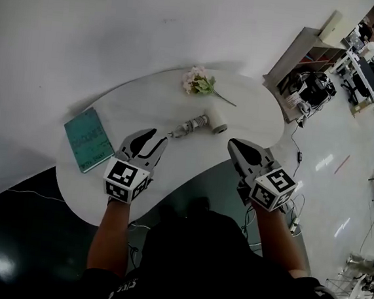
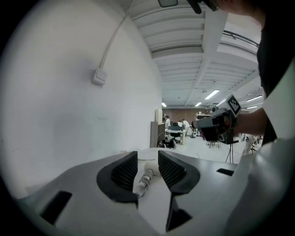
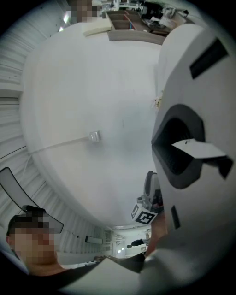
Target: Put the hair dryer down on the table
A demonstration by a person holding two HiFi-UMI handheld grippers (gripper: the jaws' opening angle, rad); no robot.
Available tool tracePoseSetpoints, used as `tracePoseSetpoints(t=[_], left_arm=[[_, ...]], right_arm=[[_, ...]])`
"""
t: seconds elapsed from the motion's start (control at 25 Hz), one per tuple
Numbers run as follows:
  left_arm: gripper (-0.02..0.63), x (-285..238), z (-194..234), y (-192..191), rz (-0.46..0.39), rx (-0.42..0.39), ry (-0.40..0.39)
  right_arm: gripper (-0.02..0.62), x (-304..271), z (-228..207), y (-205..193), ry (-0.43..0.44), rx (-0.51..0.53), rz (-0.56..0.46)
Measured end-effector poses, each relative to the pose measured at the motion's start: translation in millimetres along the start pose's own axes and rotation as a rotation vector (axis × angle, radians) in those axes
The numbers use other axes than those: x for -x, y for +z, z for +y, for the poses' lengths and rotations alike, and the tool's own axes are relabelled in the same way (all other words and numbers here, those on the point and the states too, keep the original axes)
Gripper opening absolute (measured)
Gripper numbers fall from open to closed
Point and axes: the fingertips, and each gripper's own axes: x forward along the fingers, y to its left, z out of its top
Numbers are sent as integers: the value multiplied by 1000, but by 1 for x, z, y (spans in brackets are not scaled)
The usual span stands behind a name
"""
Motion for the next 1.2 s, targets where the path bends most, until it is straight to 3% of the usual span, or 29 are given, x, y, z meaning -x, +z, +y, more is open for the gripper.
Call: tracePoseSetpoints(t=[0.28,0.32,0.4,0.52,0.68,0.92,1.2], left_arm=[[144,14,-26,36,-146,79,-6],[131,12,-26,38,-156,95,16],[33,8,-25,43,-175,118,71],[11,-3,-34,50,-160,105,115],[9,-17,-54,59,-133,81,94],[8,-30,-59,69,-135,154,124],[8,-43,-76,78,-154,143,131]], right_arm=[[6,24,-5,22,17,24,-67],[5,28,-8,26,22,30,-77],[5,38,-15,35,25,51,-102],[5,55,-35,38,-12,71,-116],[3,76,-56,40,-29,5,-159],[3,93,-64,48,-29,82,-186],[3,108,-72,52,-12,105,-198]])
